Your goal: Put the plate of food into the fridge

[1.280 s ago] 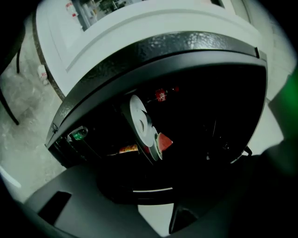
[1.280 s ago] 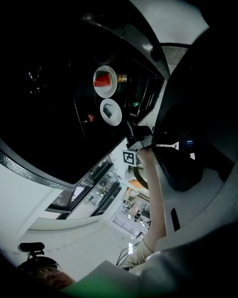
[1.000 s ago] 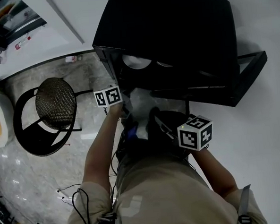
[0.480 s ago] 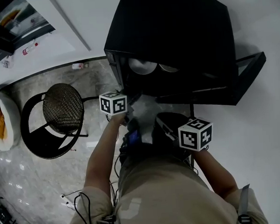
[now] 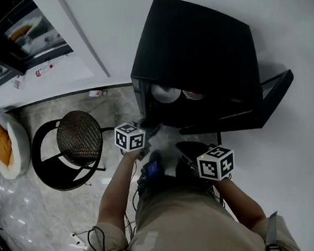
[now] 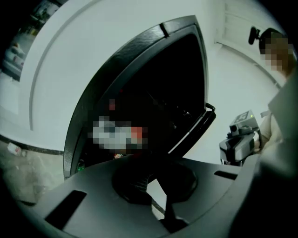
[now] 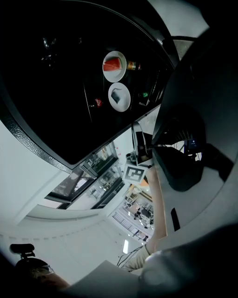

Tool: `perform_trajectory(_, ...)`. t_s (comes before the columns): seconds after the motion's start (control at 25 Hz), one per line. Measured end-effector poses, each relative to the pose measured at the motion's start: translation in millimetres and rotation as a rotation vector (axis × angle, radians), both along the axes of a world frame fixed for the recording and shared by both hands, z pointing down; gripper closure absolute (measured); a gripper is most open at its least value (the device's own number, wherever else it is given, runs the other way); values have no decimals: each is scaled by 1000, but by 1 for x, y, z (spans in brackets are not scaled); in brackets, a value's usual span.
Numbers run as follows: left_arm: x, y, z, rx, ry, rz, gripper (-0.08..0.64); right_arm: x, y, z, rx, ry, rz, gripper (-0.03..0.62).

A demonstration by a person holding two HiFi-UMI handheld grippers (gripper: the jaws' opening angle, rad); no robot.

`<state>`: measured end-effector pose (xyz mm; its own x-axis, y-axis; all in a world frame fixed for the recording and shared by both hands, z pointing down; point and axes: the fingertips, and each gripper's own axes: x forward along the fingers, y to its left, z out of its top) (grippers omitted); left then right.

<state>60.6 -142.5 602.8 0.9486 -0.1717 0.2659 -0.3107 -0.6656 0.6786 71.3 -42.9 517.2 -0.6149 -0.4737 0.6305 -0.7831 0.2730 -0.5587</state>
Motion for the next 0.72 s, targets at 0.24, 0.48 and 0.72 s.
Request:
perform_trajectory(0.24, -1, 27, -40, 149, 18, 167, 549, -5, -5, -7, 15, -21, 27, 565)
perform_trajectory(0.48, -6, 32, -70, 201, 50, 186, 550, -10, -2, -13, 53, 40, 0, 565)
perform_trajectory(0.72, -8, 41, -99, 279, 94, 170, 551, -5, 2, -20, 94, 106, 19, 565)
